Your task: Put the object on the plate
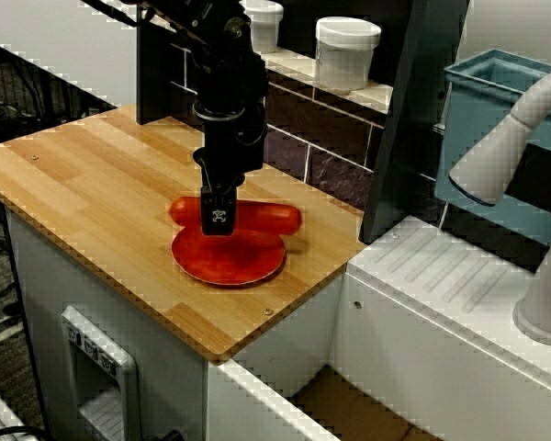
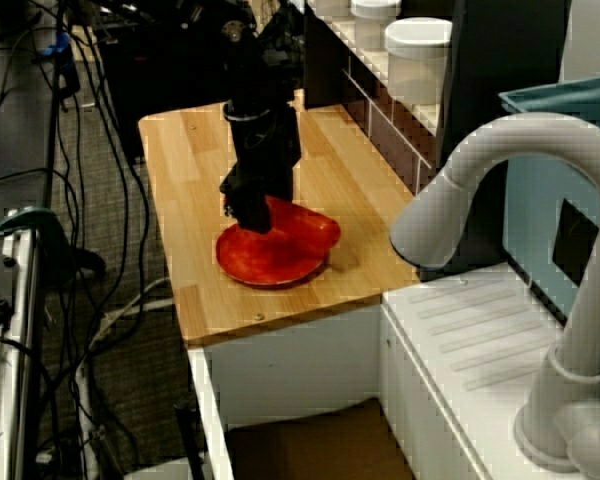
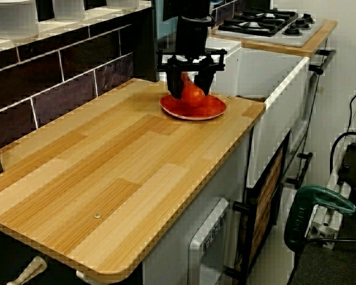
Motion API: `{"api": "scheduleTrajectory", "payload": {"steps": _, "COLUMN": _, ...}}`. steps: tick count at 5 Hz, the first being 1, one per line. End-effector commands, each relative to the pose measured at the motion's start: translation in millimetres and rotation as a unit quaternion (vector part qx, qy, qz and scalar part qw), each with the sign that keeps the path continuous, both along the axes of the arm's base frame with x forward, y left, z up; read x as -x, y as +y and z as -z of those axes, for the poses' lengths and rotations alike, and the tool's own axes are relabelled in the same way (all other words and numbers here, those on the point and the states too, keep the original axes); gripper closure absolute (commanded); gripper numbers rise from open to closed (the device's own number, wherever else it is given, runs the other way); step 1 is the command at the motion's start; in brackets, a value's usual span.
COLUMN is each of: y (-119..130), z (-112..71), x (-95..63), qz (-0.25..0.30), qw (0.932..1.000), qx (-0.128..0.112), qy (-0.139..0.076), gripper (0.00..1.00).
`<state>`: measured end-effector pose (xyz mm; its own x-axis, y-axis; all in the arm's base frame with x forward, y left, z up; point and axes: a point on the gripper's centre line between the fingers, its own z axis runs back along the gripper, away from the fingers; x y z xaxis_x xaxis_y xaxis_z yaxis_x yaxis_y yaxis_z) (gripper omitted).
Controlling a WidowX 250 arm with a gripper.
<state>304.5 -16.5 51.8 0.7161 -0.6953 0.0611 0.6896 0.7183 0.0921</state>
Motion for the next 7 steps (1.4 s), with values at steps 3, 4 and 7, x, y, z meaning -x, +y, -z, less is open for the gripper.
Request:
{"api": "scheduleTrajectory", "payload": {"steps": 3, "y": 0.7, "z": -5.4, "x": 4.9, "qz": 0.002, "qw": 0.9998, "qx": -0.012, "qy": -0.013, "gripper": 0.00}}
{"api": "scheduleTrajectory", "payload": {"steps": 4, "y": 0.7, "z": -5.4, "x": 4.9, "qz": 0.002, "qw": 0.9998, "qx": -0.012, "qy": -0.013, "gripper": 0.00}}
{"api": "scheduleTrajectory", "payload": {"steps": 7, "y": 0.7, "z": -5.4, "x": 4.9, "qz": 0.002, "qw": 0.9998, "qx": -0.012, "qy": -0.013, "gripper": 0.00}}
